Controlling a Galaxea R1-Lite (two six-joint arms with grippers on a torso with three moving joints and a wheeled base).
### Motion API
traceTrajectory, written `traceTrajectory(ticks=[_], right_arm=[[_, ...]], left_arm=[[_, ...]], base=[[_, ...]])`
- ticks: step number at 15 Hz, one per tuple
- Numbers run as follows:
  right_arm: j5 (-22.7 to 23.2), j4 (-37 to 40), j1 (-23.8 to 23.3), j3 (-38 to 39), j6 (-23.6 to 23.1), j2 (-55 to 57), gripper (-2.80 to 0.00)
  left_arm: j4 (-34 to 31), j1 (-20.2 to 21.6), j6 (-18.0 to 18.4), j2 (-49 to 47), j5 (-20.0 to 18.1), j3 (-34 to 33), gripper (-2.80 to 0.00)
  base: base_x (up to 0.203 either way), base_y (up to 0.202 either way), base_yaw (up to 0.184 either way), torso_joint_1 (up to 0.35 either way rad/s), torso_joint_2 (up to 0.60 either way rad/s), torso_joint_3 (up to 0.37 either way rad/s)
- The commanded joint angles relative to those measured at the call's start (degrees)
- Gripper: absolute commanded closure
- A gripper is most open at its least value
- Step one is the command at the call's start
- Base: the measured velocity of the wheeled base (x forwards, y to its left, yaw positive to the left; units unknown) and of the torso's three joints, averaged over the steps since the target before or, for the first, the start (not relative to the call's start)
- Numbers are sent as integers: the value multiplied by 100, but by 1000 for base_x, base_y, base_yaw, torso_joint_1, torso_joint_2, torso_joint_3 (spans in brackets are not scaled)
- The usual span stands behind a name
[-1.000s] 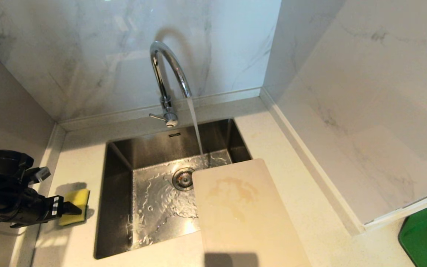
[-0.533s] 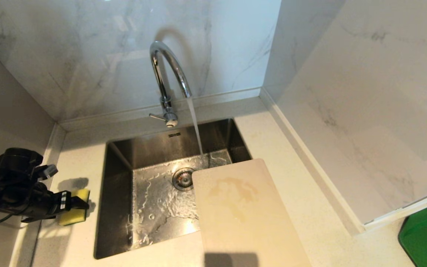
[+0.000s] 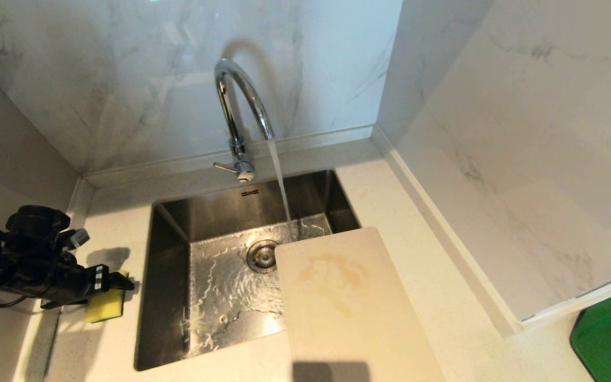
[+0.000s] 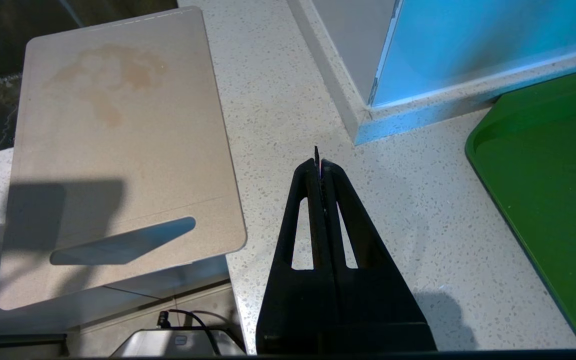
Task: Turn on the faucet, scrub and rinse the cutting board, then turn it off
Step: Pick up the cleaning cloth
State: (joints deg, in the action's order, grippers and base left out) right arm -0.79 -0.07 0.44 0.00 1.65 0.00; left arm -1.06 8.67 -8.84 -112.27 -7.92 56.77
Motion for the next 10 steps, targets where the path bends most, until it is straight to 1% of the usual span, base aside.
traceTrajectory(ticks=[1,2,3,10], right_arm=[[0,-1,0,9,2,-9,0],[0,-3,1,9,2,-9,0],[0,-1,0,9,2,-9,0],[0,-1,1,9,2,-9,0]], left_arm=[[27,-6,0,-146,10,29,-280],[18,-6,-4,-154,10,62,-280],[18,-6,14,-162,10,62,0],[-40,-14,-13,-130,-8,218,0]], base=[[0,0,0,0,0,0],[0,0,0,0,0,0],[0,0,0,0,0,0],[0,0,0,0,0,0]])
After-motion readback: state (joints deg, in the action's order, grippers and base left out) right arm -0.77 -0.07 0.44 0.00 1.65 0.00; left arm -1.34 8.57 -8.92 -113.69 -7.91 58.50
